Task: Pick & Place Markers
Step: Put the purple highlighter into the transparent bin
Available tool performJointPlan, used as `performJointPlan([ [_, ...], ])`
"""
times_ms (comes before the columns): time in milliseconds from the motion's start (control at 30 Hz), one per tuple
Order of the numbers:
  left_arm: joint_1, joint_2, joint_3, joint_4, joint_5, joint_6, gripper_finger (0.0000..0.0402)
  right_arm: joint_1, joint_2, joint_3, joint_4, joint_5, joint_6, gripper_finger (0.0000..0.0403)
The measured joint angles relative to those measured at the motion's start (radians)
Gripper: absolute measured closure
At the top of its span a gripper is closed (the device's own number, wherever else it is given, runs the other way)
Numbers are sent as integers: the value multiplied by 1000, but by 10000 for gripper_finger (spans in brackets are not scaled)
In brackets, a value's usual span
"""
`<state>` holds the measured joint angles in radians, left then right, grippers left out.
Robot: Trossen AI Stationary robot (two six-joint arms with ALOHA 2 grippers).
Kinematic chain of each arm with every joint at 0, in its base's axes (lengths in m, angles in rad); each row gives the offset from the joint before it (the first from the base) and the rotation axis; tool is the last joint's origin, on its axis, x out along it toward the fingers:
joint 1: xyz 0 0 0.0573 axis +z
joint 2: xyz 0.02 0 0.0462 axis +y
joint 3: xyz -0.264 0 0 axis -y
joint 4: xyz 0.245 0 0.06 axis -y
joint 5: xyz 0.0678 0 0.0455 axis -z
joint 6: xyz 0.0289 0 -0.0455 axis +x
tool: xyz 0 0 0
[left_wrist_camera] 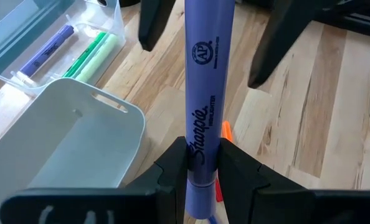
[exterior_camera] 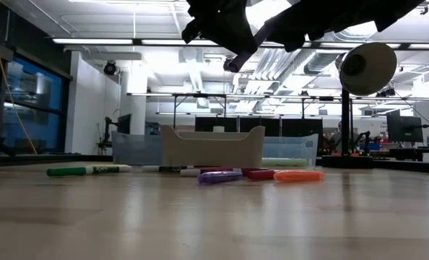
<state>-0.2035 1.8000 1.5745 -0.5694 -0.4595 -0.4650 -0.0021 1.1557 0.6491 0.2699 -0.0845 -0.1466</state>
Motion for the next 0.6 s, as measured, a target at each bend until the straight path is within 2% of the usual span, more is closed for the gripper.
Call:
performJointPlan([
  [367, 0, 0, 0, -7, -2, 16, 334, 0, 0, 0, -2, -11, -7, 318],
  [600, 1, 0, -1, -10, 16, 20, 333, 0, 0, 0, -3, -17, -4, 331],
])
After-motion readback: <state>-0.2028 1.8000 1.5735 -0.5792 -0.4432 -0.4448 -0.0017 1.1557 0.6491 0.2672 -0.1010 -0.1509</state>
